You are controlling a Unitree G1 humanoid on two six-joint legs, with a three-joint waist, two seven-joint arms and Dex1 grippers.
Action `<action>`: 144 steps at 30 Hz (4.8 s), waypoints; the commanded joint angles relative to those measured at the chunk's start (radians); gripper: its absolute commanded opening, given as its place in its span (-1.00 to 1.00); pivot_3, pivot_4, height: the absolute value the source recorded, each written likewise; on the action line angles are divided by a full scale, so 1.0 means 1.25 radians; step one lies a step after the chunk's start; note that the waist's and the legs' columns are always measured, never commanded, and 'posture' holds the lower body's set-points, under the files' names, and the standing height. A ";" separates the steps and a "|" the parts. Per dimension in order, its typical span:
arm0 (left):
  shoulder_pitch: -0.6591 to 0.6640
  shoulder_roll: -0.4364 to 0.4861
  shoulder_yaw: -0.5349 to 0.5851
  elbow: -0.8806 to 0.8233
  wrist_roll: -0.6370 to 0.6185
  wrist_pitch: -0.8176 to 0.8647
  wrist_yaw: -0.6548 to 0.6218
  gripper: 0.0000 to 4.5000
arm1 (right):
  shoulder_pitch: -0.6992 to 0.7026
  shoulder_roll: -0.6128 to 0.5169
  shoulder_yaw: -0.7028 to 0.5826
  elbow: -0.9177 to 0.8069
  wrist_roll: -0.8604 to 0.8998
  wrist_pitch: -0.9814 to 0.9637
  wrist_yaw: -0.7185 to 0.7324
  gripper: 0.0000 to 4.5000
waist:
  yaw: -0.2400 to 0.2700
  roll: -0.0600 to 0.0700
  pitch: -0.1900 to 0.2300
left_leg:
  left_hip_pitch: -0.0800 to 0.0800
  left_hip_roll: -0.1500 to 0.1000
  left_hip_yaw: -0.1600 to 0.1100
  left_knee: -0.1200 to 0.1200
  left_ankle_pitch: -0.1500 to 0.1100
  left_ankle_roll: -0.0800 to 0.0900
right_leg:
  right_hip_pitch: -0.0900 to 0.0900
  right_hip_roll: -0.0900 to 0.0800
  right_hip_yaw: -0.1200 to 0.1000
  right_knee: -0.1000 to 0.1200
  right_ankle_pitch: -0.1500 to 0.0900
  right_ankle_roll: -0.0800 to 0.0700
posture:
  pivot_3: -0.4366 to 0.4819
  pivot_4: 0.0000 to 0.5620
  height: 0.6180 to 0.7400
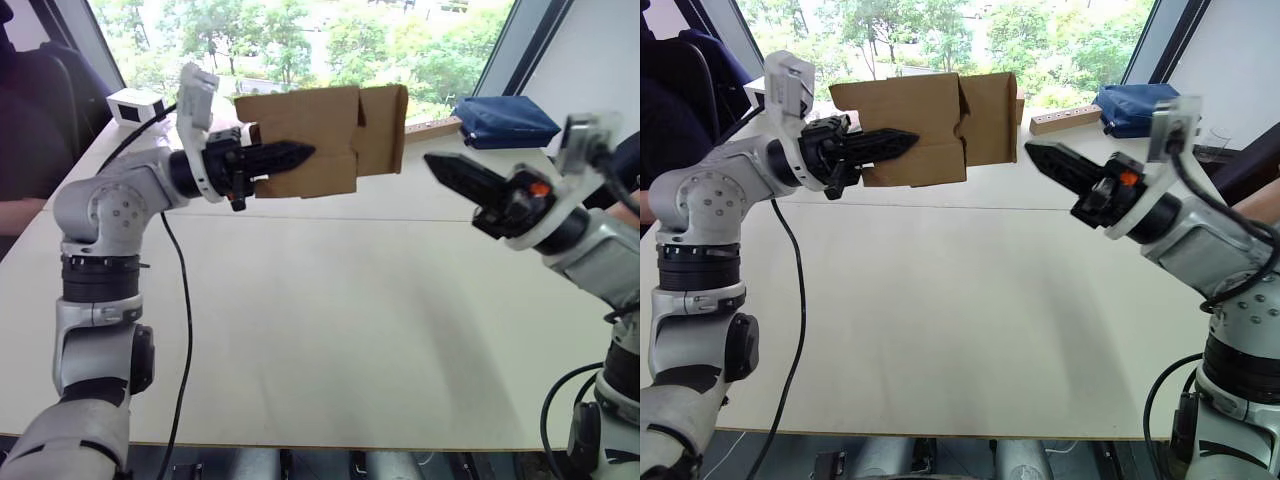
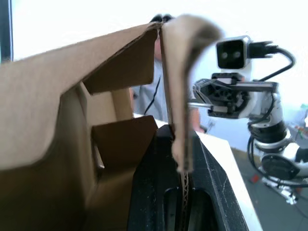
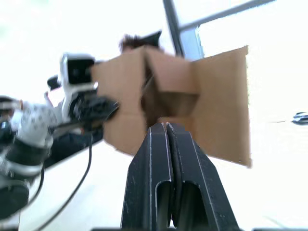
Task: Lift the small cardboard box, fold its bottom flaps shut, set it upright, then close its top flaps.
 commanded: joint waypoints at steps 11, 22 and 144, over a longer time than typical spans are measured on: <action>-0.009 0.009 0.038 -0.064 -0.099 0.054 0.009 -1.00 | -0.108 0.074 0.114 0.231 -0.336 -0.205 0.073 -0.99 | -0.001 0.002 0.001 | 0.000 0.000 0.000 0.000 0.000 0.000 | -0.001 0.000 0.000 0.001 0.000 0.000 | -0.05 -0.47 1.00; -0.037 0.006 0.026 -0.014 -0.090 0.039 0.003 -1.00 | -0.137 0.213 0.118 0.089 -0.147 -0.102 0.071 -0.99 | 0.001 0.002 0.001 | -0.001 0.000 -0.001 0.000 0.002 -0.003 | -0.001 0.000 0.000 0.001 0.000 0.000 | -0.05 -0.47 1.00; -0.070 -0.019 0.025 0.045 -0.064 0.048 0.009 -1.00 | -0.050 0.365 0.143 -0.003 0.015 -0.227 -0.075 0.26 | -0.001 0.003 0.002 | -0.002 0.000 0.000 0.000 0.000 -0.001 | -0.002 0.000 0.000 0.001 0.000 0.000 | -0.05 -0.47 1.00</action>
